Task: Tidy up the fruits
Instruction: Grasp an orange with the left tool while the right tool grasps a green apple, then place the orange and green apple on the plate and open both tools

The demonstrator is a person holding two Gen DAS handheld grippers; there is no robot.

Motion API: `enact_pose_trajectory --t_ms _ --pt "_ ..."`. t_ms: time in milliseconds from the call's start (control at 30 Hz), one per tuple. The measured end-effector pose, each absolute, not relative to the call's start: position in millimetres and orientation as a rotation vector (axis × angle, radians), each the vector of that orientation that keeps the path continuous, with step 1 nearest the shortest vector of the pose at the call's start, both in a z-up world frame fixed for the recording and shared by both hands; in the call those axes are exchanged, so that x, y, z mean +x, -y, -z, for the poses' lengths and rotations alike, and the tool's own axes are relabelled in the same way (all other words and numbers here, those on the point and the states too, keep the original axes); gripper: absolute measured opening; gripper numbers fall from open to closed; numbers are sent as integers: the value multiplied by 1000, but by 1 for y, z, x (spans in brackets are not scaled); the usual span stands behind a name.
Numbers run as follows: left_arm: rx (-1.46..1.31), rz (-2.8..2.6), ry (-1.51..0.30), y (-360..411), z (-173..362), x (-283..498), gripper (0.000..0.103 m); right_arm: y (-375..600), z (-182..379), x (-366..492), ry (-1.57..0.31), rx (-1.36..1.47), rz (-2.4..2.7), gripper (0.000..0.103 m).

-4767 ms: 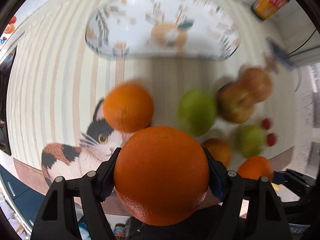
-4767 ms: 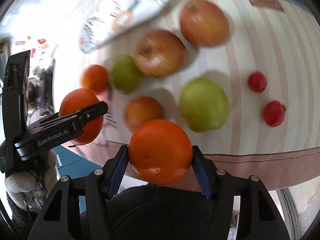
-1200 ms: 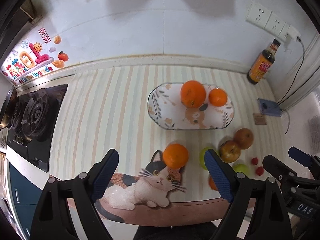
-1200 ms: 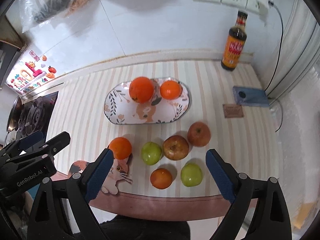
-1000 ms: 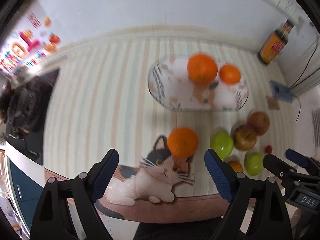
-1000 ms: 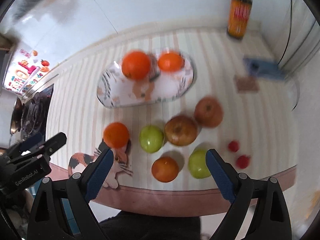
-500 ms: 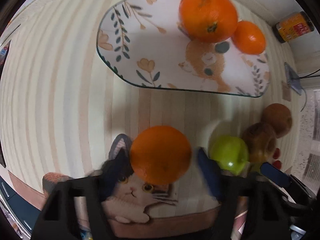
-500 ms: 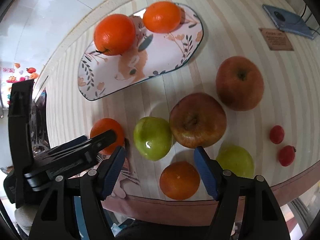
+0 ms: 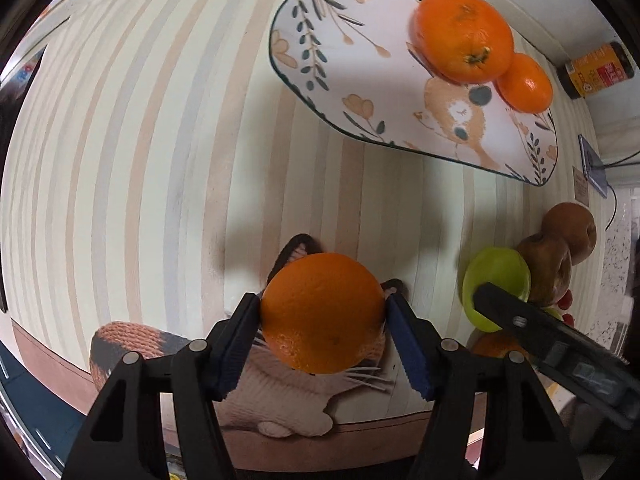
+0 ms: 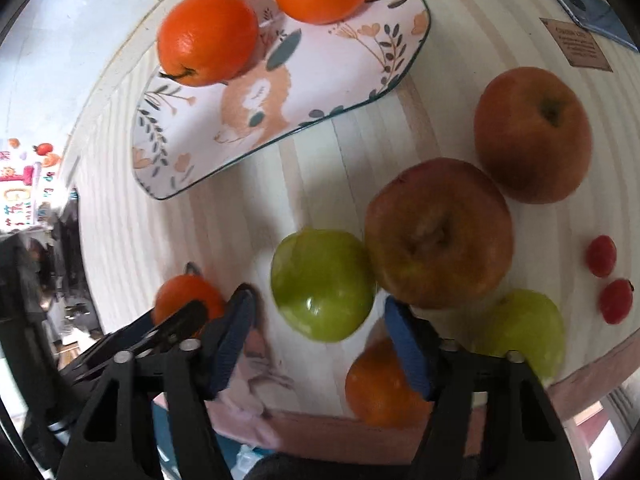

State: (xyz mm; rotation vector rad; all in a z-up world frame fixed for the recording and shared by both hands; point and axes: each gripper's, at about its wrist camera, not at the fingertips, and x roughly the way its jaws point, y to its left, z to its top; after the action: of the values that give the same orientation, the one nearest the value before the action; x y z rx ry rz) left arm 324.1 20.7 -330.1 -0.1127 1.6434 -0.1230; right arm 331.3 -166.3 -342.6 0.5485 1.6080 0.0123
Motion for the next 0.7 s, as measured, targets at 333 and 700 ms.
enact_pose_trajectory --t_ms 333,700 --pt "-84 125 -1652 -35 330 332 63 123 345 321 -1660 335 -128 58" --pt "-88 110 -1654 -27 328 337 62 137 346 332 -1651 350 -133 58"
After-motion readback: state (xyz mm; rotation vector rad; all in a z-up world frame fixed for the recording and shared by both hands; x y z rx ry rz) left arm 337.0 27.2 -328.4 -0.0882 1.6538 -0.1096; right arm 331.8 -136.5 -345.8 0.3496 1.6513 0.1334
